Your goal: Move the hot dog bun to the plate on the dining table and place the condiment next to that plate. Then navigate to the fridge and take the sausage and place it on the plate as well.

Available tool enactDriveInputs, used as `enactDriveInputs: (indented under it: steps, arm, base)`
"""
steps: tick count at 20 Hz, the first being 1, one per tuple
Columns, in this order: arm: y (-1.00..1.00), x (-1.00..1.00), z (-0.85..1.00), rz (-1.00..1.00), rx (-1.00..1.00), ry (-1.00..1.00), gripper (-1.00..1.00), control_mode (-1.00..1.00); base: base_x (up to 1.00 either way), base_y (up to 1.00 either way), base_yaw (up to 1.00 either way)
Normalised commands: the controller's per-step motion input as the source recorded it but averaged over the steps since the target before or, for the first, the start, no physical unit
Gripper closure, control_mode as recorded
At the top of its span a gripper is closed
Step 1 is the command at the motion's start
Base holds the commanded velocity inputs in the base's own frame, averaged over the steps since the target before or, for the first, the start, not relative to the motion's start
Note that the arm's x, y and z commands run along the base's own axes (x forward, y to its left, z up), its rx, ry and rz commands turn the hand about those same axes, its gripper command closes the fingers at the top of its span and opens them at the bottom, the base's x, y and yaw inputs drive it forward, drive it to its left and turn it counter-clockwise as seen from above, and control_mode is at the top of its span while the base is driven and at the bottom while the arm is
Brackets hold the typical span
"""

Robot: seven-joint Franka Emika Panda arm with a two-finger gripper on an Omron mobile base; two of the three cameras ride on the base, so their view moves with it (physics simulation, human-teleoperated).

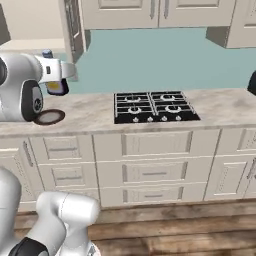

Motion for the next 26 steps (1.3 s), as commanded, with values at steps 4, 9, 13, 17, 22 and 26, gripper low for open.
enactDriveInputs:
  steps: [4,9,13,17,22,26]
  arm:
    - [0.00,0.00,0.00,0.00,0.00,0.00,1.00,1.00]
    - [0.00,0.00,0.00,0.00,0.00,0.00,1.00,1.00]
    - [0.00,0.00,0.00,0.00,0.00,0.00,1.00,1.00]
    - [0.00,0.00,0.00,0.00,0.00,0.00,1.00,1.00]
    - [0.00,0.00,0.00,0.00,0.00,0.00,1.00,1.00]
    - [0.00,0.00,0.00,0.00,0.00,0.00,1.00,1.00]
  base:
    - [-0.40,-0.91,-0.54]
    - [-0.12,-0.84,-0.63]
    - [-0.01,-0.84,-0.66]
    - [0.00,-0.88,-0.66]
    - [0.00,-0.91,-0.64]
    - [0.16,-0.80,-0.58]
